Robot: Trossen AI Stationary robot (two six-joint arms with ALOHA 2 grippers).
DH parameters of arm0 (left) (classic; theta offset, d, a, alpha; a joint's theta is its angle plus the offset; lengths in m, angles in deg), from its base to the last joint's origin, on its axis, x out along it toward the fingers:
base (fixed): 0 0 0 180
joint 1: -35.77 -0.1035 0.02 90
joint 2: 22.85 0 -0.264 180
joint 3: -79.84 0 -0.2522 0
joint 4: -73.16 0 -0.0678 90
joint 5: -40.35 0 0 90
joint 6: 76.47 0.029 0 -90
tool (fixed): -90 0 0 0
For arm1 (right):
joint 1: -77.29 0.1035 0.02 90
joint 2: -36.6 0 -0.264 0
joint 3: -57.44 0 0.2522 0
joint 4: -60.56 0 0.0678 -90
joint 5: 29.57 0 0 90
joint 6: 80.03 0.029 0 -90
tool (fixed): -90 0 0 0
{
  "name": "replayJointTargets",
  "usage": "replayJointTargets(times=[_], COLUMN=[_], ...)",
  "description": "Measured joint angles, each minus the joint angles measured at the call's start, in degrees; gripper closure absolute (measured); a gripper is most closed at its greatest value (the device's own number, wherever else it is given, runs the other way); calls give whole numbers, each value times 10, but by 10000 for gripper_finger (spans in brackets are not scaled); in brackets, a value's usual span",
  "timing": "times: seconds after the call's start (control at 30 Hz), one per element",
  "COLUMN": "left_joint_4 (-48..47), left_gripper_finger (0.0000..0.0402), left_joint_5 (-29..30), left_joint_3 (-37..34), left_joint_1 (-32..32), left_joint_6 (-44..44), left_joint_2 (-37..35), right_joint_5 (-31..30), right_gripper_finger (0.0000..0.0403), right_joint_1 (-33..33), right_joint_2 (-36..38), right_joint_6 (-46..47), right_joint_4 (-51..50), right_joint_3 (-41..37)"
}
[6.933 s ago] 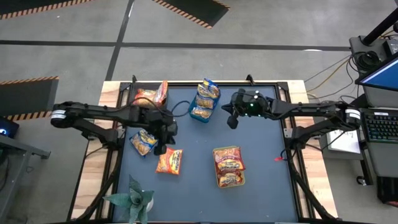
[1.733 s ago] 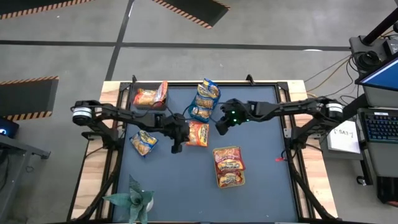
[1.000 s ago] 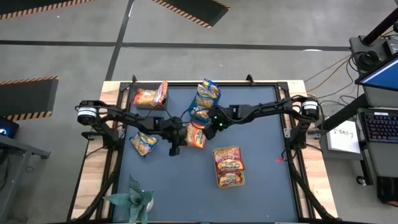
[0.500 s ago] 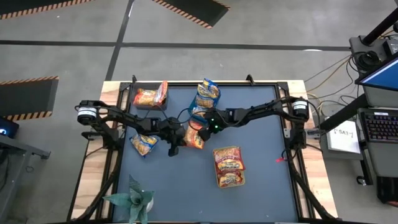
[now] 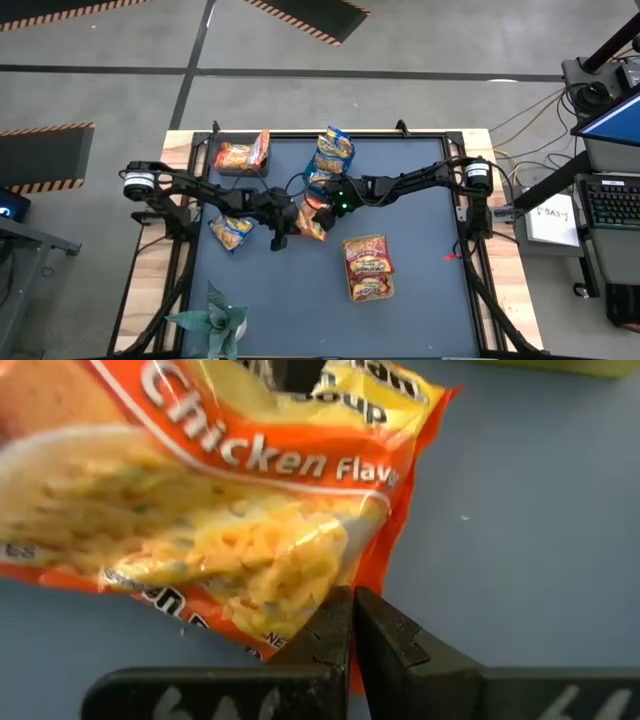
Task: Sort Maruchan noodles
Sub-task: Put the orange noodle pack into the black bin
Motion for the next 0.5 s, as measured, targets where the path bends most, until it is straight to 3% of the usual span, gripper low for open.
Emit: replayJointTargets(times=[0.3,0.5], left_joint_4=[-2,-56], left_gripper_finger=[402,402], left_joint_5=[0,11], left_joint_3=[-1,0], left_joint_1=[0,0], left_joint_6=[3,3], left_joint_2=[-29,-72], right_joint_5=[0,2], right_gripper_finger=[247,264], right_joint_1=[1,2], right_joint_2=[0,0], right_joint_6=[-33,-74], right_joint_4=[0,0], right_joint_3=[-1,-1])
